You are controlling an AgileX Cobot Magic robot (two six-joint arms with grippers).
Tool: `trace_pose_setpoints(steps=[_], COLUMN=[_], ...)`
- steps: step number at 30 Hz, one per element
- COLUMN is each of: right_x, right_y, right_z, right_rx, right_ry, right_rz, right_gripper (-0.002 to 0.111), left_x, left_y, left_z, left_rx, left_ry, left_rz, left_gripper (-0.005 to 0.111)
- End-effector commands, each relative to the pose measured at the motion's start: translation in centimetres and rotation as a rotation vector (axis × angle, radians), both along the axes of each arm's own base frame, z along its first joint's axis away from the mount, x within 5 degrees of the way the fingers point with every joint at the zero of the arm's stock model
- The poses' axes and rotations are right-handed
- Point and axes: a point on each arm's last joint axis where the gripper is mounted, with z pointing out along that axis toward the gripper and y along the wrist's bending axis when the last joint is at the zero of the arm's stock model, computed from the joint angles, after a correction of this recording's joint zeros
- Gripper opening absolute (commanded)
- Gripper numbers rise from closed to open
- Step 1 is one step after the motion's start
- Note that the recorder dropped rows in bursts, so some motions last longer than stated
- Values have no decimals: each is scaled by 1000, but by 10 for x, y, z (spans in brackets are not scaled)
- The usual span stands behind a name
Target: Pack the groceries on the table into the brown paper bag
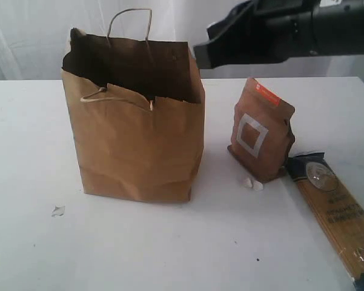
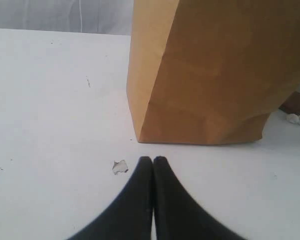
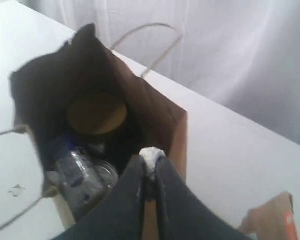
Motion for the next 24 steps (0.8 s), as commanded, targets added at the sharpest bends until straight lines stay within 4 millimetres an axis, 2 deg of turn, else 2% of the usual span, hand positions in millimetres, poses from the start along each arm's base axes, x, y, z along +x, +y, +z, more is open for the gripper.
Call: trace_pose_setpoints(steps=[1,3,8,12,19,24], right_x=[-6,-3,19,29,31,23], right_y=[18,24,42,48,49,42], right_z=[12,11,-8,-15,-13,-2], right_rx=[-2,-8,-63,-102,-84,-98], right_ry=[-38,-30,26,2,-15,-51], right_rz=[75,87,90,90,85,87], right_gripper=[1,1,1,2,27,30], left_x=[0,0,0,0,0,0], left_y=[0,0,0,0,0,0], left_z=[0,0,0,0,0,0], left_rx=[-8,-8,-8,-8,-8,-8], left_ry=[-3,-3,-3,-3,-3,-3], left_rz=[1,1,1,1,1,1], left_gripper=[0,0,0,0,0,0])
